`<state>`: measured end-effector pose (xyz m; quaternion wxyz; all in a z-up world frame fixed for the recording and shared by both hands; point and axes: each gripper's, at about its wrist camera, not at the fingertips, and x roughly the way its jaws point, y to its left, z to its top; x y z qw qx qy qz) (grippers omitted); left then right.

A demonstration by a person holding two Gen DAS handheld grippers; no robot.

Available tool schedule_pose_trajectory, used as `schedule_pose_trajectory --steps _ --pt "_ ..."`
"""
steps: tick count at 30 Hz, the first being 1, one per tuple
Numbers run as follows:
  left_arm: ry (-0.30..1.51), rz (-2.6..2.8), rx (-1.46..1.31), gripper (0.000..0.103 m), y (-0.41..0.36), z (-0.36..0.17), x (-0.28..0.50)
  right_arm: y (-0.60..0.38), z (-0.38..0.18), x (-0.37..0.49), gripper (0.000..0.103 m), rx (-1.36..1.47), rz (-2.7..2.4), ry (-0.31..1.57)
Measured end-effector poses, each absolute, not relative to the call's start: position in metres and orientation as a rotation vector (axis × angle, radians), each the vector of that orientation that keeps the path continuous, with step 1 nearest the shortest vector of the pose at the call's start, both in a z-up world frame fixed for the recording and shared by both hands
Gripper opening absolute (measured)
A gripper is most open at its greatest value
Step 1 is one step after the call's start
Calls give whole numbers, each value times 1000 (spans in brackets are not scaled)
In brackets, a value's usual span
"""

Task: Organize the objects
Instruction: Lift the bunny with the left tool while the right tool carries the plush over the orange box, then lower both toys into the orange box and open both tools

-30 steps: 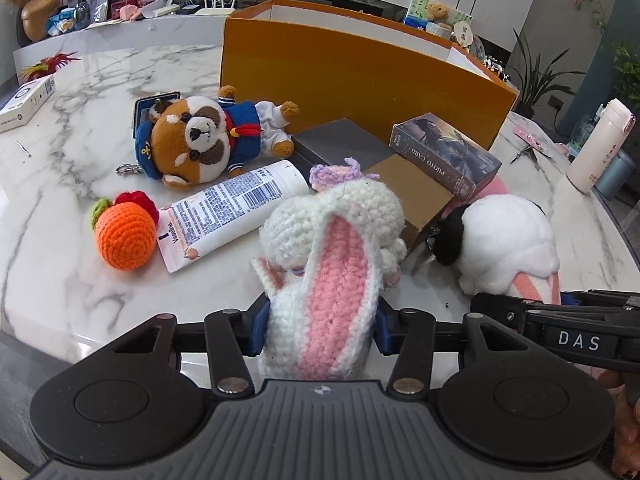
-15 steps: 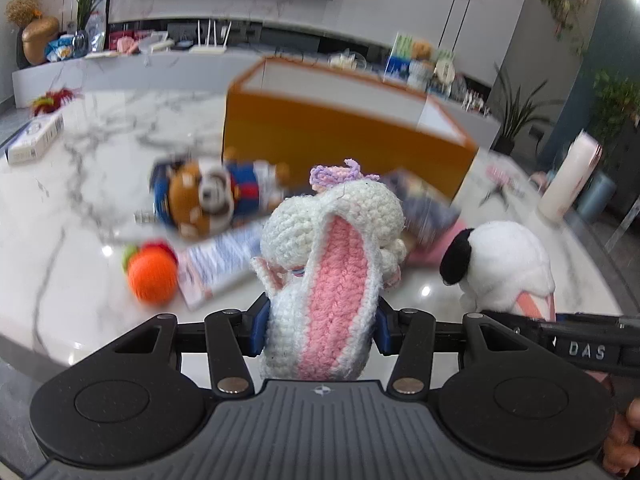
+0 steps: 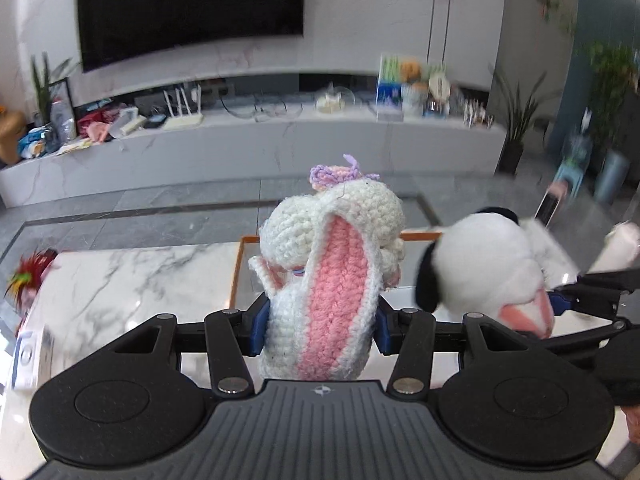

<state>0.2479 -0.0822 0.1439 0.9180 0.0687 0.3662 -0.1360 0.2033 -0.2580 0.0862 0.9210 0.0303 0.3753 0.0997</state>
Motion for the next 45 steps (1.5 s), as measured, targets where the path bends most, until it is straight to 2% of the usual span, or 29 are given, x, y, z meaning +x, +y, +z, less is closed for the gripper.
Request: schedule_pose_trajectory --steps 8,18,38,42,43,45 --pt "935 -280 204 58 -107 59 328 -255 19 293 54 -3 255 975" --pt "1119 -242 297 58 -107 -10 366 -242 -37 332 54 -113 288 1168" --pt "1319 -230 302 62 -98 -22 370 -249 -58 371 56 -74 273 1398" --pt "1317 -253 313 64 -97 -16 365 -249 -55 376 66 -67 274 1405" --pt "1322 -260 317 64 -97 -16 364 -249 -54 377 73 -66 277 1401" --pt "1333 -274 328 66 -95 -15 360 -246 -50 378 76 -71 290 1396"
